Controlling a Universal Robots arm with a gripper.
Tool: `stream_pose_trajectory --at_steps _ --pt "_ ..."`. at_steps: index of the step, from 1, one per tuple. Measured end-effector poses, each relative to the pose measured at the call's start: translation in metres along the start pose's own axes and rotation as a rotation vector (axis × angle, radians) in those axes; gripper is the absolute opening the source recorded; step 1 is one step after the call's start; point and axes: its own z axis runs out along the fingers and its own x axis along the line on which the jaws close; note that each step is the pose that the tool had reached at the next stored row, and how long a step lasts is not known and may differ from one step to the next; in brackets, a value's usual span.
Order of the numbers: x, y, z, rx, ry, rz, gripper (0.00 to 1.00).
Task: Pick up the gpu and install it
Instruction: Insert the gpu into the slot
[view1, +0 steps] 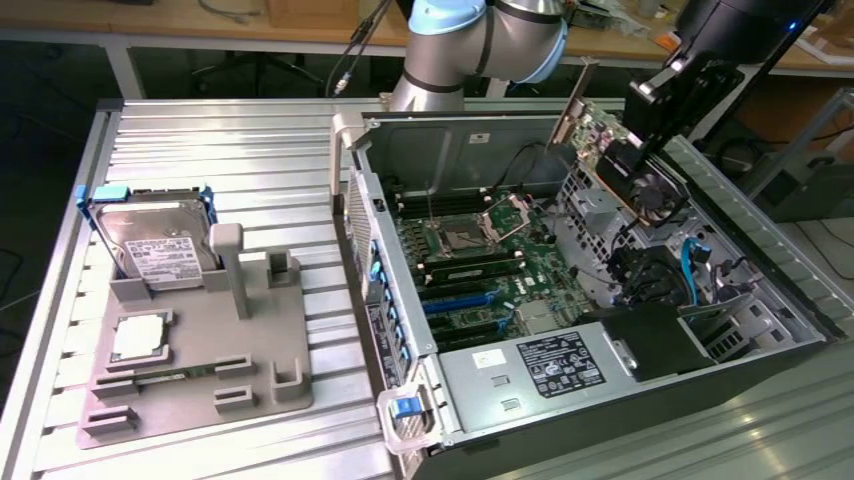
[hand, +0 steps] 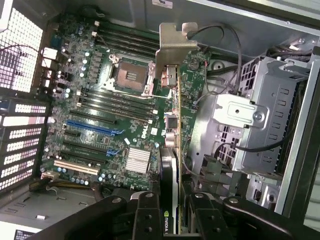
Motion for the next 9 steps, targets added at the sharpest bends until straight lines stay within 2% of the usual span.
stream_pose_trajectory --at_steps 9 --pt "0.0006 0.0002 0.0000 -0.0024 0.0026 -0.077 0.27"
